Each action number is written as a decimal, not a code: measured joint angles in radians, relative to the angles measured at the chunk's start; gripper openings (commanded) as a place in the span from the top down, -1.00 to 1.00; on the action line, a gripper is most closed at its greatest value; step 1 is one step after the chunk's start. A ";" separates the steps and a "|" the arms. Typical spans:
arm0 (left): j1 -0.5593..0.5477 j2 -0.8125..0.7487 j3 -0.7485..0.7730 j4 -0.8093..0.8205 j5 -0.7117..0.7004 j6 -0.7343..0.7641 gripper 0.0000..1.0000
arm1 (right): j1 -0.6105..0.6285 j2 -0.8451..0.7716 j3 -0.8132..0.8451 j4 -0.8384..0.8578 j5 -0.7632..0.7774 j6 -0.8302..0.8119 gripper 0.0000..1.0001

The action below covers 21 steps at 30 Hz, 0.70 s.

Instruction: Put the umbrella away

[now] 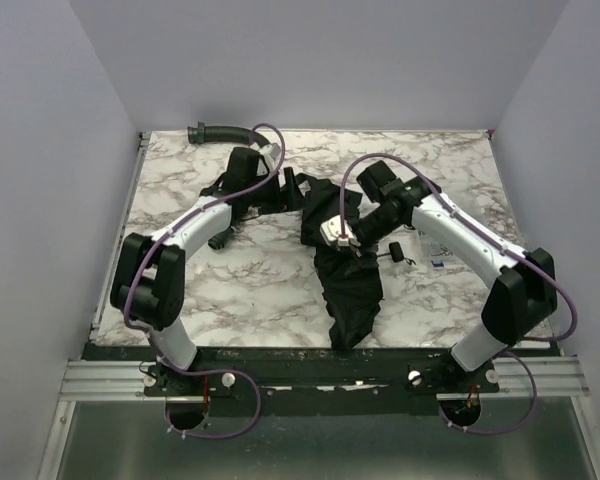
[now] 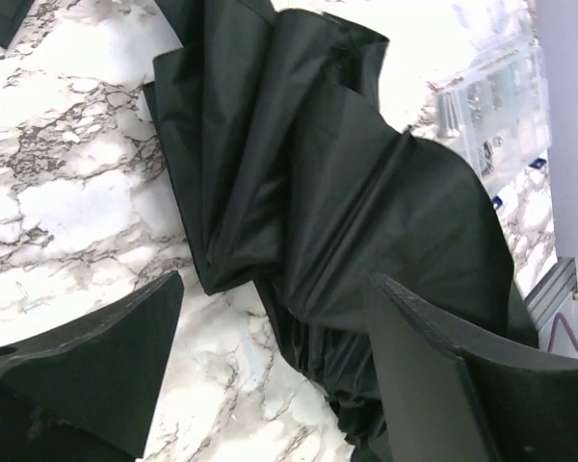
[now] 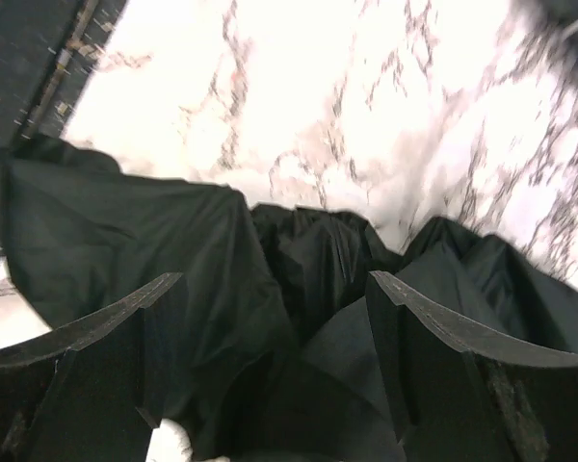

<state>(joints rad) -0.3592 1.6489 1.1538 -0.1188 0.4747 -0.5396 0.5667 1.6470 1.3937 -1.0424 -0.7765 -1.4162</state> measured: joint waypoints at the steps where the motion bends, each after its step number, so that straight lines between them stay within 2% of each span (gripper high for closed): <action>1: 0.000 0.028 0.032 -0.016 -0.001 -0.003 -0.38 | 0.006 -0.026 0.002 -0.011 -0.015 -0.007 -0.61; 5: 0.005 0.183 0.209 -0.135 -0.013 -0.016 -0.29 | 0.058 -0.126 -0.031 -0.045 -0.053 -0.017 -0.58; 7: 0.005 0.262 0.297 -0.185 -0.014 -0.020 -0.29 | 0.090 -0.161 -0.095 -0.024 -0.050 0.008 -0.98; 11: 0.006 0.349 0.375 -0.259 -0.015 -0.023 -0.29 | 0.125 -0.178 -0.257 0.104 0.044 0.132 -0.99; 16: 0.006 0.402 0.435 -0.356 -0.016 -0.023 -0.25 | 0.119 -0.166 -0.285 0.240 0.137 0.231 -0.99; 17: 0.005 0.410 0.449 -0.364 -0.016 -0.022 -0.21 | 0.119 -0.166 -0.284 0.262 0.146 0.240 -0.99; 19: 0.003 0.435 0.490 -0.393 -0.016 -0.021 0.02 | 0.119 -0.164 -0.284 0.299 0.170 0.248 -0.99; 21: -0.002 0.451 0.510 -0.407 -0.015 -0.021 0.09 | 0.119 -0.164 -0.298 0.345 0.206 0.249 -0.99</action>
<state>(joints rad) -0.3614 2.0995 1.6634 -0.5259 0.4599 -0.5606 0.6861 1.4834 1.0962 -0.6975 -0.5705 -1.1671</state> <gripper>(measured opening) 0.522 0.994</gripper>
